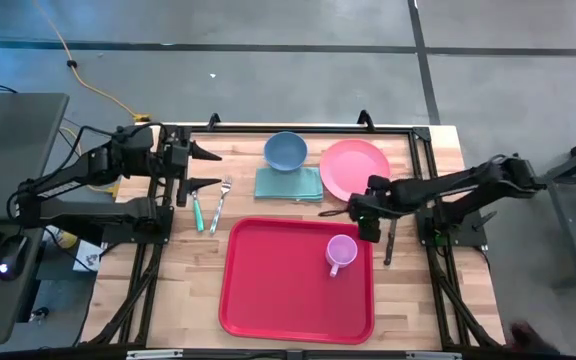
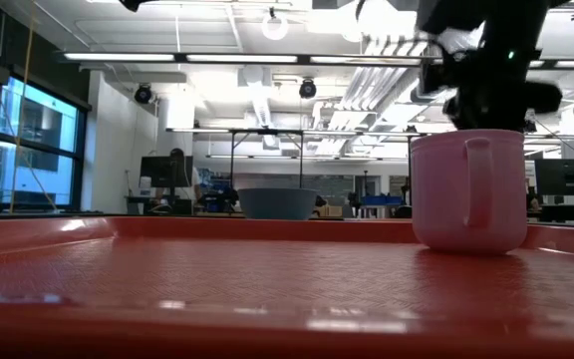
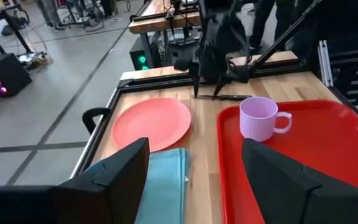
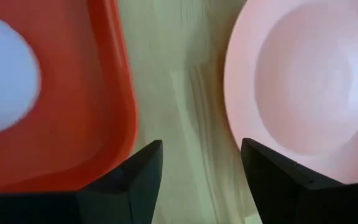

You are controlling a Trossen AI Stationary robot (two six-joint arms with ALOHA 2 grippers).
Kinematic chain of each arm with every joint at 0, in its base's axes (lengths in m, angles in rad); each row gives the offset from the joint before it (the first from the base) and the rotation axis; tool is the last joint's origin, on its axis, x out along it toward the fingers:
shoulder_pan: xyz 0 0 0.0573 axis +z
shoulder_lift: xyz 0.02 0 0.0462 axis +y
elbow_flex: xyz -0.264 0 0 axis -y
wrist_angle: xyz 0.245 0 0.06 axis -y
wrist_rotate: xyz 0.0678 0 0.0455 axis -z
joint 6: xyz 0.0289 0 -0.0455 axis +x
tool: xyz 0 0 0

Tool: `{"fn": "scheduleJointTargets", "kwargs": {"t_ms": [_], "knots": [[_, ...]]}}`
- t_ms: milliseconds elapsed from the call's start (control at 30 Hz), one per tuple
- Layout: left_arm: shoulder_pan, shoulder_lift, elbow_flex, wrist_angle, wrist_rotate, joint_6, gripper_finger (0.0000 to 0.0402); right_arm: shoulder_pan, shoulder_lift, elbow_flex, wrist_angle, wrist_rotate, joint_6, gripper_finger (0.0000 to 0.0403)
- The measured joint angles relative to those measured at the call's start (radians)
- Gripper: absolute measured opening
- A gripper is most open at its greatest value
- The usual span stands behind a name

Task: Set up tray
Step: Put the pink plate on the tray to the left of the purple mug

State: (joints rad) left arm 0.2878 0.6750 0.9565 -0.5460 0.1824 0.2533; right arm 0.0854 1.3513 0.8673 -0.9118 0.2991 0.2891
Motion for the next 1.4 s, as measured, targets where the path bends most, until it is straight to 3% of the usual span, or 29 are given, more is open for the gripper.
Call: {"fn": "scheduleJointTargets", "kwargs": {"t_ms": [200, 500, 900, 1400], "knots": [[0.0, 0.0, 0.0, -0.002, 0.01, 0.026, 0.0287, 0.018, 0.129, 0.0, 0.047, 0.043, 0.041, 0.02], [0.0, 0.0, 0.0, -0.004, 0.015, 0.034, 0.0287, 0.013, 0.225, -0.003, 0.13, 0.085, 0.048, 0.02], [0.0, 0.0, 0.0, -0.034, 0.017, 0.037, 0.0287, -0.031, 0.198, 0.0, 0.101, 0.096, 0.07, 0.02], [0.0, 0.0, 0.0, -0.033, 0.01, 0.037, 0.0287, -0.134, 0.205, 0.0, 0.197, 0.085, 0.015, 0.02]]}}
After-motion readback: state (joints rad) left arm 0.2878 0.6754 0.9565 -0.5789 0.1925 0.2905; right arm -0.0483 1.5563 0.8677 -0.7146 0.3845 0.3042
